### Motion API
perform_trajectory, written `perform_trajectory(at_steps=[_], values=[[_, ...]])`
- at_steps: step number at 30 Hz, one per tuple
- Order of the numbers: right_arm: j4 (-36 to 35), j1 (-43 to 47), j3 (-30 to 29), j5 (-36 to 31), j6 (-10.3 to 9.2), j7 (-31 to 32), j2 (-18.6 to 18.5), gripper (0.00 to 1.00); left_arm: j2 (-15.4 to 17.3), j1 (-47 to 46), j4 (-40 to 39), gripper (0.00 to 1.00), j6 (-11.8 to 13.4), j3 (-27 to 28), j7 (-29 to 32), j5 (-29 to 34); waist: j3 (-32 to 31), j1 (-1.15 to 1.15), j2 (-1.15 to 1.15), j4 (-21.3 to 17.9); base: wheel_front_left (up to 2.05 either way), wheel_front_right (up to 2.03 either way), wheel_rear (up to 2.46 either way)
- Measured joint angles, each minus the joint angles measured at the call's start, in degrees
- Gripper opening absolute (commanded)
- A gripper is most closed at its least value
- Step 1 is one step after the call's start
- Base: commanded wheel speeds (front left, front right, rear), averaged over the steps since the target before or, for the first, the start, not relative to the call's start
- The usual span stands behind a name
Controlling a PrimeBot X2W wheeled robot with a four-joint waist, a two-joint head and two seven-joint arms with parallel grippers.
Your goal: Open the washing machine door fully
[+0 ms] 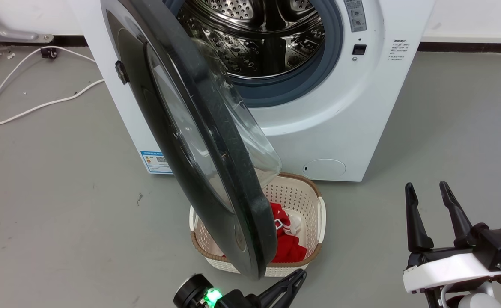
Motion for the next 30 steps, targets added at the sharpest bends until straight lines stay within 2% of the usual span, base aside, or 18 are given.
perform_trajectory(at_steps=[4,13,19,26,30], values=[[0.1,-0.1,0.2,0.0,0.01,0.0,0.0,1.0,-1.1,-1.2,4.2,0.0,0.4,0.3,-2.4,0.4,0.2,0.0,0.0,0.1,0.0,0.0,0.0],[0.6,-0.5,0.7,0.6,0.0,0.0,0.0,1.0,-7.6,-9.9,14.1,0.0,1.9,2.0,-8.6,0.7,1.0,0.0,0.0,-0.4,0.0,0.0,0.0],[1.2,-0.6,1.1,1.5,0.0,0.0,0.0,1.0,-9.6,-12.4,19.0,0.0,3.5,3.1,-10.5,0.6,1.4,0.0,0.0,-1.0,0.0,0.0,0.0],[1.8,-0.6,1.4,2.5,0.01,0.0,0.0,1.0,-9.9,-11.3,19.8,0.0,5.8,4.1,-11.3,0.7,1.4,0.0,0.0,-0.9,0.0,0.0,0.0],[2.0,-0.6,1.1,2.8,0.0,0.0,0.0,1.0,-8.4,-8.6,17.6,0.0,7.1,4.6,-11.4,1.0,1.4,0.0,0.0,0.0,0.0,0.0,0.0]])
